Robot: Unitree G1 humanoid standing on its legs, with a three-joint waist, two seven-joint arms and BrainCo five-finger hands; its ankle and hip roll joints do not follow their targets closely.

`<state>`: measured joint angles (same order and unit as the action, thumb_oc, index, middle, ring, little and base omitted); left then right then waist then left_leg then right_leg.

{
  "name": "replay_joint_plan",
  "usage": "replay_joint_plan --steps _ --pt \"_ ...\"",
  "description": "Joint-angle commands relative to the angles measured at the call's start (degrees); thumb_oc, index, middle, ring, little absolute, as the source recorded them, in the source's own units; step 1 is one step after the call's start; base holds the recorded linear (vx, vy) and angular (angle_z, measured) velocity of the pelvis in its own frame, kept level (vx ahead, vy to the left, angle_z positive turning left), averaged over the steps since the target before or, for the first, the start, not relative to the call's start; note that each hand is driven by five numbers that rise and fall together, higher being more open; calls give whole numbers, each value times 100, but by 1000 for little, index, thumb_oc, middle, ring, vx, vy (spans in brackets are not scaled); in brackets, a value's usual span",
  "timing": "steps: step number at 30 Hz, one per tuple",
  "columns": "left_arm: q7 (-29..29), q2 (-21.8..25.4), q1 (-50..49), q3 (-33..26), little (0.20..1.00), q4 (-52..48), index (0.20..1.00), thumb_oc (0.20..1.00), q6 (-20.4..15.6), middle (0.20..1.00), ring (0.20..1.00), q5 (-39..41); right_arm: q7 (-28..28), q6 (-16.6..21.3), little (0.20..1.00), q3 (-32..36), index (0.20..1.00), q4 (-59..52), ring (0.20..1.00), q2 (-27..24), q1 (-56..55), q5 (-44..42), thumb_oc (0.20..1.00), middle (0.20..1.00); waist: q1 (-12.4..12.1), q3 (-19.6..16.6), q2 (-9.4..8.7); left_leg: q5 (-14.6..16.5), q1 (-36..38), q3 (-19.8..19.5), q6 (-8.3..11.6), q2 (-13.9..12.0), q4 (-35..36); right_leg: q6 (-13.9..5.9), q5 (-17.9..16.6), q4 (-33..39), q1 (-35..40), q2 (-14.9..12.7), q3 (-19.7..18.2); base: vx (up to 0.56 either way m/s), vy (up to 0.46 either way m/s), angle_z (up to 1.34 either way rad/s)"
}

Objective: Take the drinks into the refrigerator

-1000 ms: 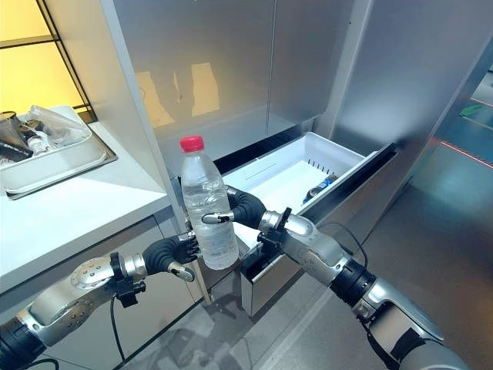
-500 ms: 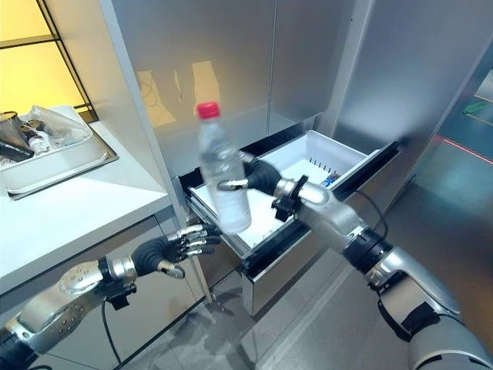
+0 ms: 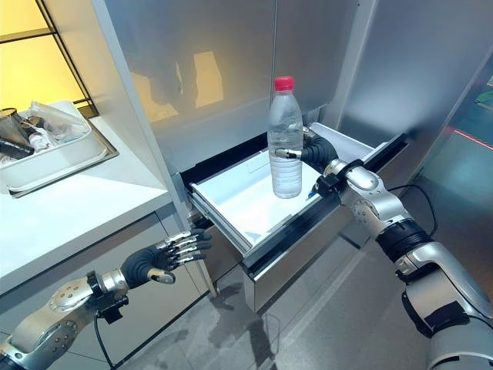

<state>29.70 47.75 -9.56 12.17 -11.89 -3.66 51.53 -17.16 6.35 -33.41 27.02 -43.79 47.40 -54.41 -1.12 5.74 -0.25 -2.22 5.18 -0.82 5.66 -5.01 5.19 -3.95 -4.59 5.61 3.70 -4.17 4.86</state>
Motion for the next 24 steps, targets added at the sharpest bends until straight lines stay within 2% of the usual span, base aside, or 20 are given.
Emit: replay_joint_plan --steps 1,13,18,24 --pt "-57 243 238 -232 1000 -504 1000 1000 -487 1000 1000 316 72 681 200 704 200 75 200 -212 872 131 200 200 -254 155 -337 615 144 -278 -596 560 -190 -53 563 -168 266 97 461 -22 -10 16" --pt "-149 206 201 -448 1000 -917 1000 1000 -761 1000 1000 383 360 780 200 205 200 846 200 -407 1306 1202 200 200 -505 684 -309 324 -711 -581 -575 559 -280 3 644 -631 -635 72 700 -19 -24 13" --pt "-168 347 407 -265 1000 -997 1000 1000 -808 1000 1000 263 360 699 200 -493 200 1250 200 -605 1552 2402 200 200 -578 867 -274 189 -913 -722 -515 534 -236 39 700 -769 -860 75 860 4 -46 21" --pt "-192 456 579 -126 1000 -1024 1000 1000 -826 1000 1000 173 436 623 200 -953 200 1638 200 -531 1458 3931 200 200 -643 1070 -165 124 -1032 -904 -454 540 -250 80 780 -867 -962 83 1010 8 -43 19"
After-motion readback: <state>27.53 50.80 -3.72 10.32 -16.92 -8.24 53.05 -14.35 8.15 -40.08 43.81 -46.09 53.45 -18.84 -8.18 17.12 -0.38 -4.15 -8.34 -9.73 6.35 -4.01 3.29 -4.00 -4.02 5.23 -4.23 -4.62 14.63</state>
